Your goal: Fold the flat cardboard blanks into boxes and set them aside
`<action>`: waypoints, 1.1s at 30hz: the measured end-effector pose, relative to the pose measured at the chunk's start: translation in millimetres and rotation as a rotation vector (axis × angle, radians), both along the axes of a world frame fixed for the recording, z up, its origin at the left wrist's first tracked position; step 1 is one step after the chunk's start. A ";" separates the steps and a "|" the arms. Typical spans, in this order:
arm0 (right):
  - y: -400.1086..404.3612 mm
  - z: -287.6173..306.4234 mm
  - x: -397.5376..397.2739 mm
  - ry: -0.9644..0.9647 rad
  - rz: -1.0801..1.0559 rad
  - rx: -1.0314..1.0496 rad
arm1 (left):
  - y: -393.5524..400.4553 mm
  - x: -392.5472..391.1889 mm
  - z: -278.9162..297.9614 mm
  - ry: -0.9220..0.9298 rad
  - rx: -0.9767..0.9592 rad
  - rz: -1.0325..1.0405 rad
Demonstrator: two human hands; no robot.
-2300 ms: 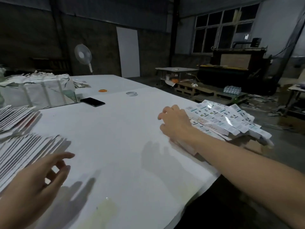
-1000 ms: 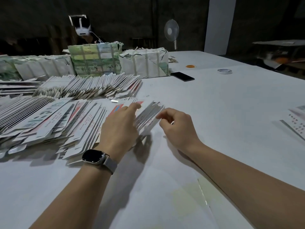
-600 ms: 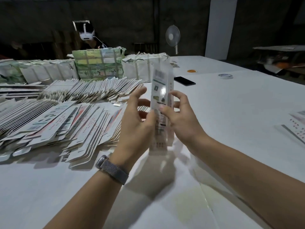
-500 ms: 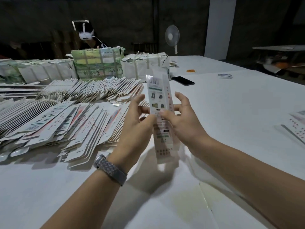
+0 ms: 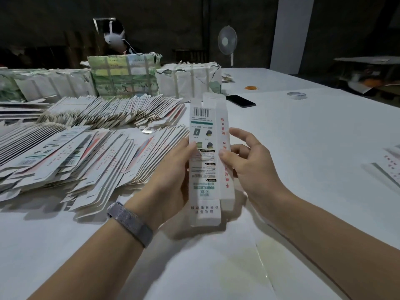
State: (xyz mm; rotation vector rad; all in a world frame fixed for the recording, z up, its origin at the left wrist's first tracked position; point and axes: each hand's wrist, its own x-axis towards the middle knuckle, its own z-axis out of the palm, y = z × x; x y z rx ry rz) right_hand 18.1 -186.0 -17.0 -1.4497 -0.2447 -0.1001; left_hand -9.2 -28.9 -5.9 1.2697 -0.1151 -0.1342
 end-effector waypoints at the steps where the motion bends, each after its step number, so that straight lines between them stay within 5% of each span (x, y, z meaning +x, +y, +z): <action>1: -0.1 -0.1 0.0 -0.004 0.012 0.002 | 1.5 -0.6 -0.2 0.046 -0.015 -0.016; 13: -1.6 0.7 2.0 -0.042 0.078 0.052 | 3.0 -0.5 -3.4 0.087 -0.211 -0.076; 33: 5.0 -9.0 -5.8 0.001 0.135 -0.014 | 4.3 -4.5 -6.5 0.039 -0.004 -0.004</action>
